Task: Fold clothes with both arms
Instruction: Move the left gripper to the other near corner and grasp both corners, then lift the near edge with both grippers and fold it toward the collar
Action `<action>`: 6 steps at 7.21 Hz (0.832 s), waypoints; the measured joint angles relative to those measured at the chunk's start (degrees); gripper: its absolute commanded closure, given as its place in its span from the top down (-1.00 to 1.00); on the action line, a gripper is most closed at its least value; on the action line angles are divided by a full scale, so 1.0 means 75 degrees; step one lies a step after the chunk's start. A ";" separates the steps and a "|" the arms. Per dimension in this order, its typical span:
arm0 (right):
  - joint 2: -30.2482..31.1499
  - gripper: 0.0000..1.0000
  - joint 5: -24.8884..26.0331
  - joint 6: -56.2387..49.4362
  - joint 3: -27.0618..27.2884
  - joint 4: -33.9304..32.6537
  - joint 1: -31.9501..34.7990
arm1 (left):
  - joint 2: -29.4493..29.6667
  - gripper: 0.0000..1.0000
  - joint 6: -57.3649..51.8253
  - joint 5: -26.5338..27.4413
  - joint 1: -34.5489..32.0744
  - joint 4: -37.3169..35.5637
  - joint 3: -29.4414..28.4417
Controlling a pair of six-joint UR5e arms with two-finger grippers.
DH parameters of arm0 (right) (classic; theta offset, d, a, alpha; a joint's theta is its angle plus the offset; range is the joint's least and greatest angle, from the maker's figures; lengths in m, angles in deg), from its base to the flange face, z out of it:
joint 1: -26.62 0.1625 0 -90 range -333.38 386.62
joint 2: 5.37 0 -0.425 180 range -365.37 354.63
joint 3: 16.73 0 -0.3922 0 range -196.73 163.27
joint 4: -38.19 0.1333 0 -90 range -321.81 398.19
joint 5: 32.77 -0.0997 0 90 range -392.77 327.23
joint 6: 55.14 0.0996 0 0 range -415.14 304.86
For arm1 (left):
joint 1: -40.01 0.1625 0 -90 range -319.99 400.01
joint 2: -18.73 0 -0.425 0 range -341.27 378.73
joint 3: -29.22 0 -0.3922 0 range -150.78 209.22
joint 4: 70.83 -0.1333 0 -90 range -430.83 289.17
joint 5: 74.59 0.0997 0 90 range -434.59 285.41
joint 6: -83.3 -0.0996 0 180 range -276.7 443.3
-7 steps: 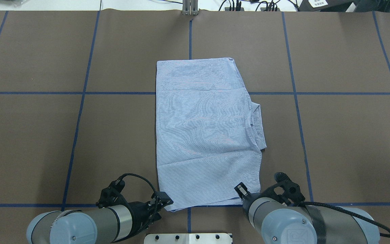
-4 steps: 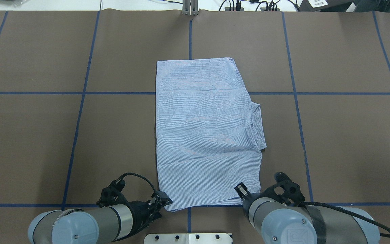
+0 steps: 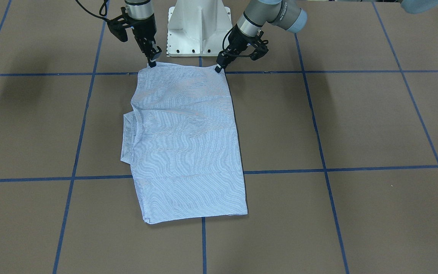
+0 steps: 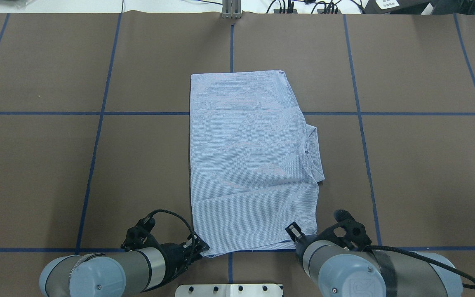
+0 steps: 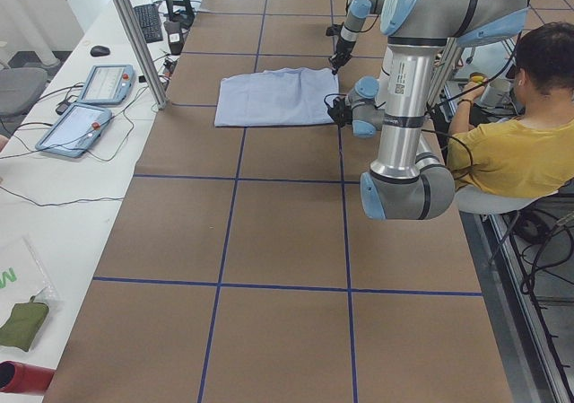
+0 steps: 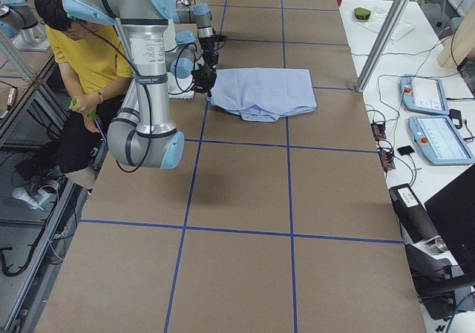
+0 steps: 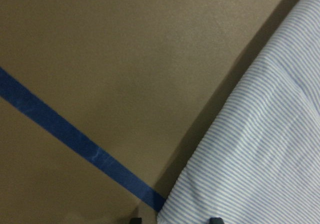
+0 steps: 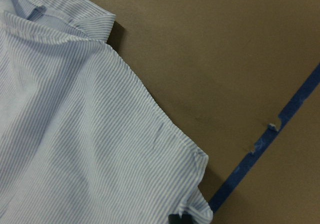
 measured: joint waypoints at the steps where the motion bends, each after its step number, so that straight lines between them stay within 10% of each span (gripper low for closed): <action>1: 0.0002 -1.00 0.0000 0.0000 0.0000 0.0000 0.0000 | 0.0006 -1.00 0.0002 0.0017 -0.0016 0.0003 0.0040; 6: -0.0022 -1.00 0.0136 -0.0014 0.0380 -0.0038 0.0310 | -0.0131 -1.00 0.0012 -0.0020 -0.0295 -0.0115 0.1346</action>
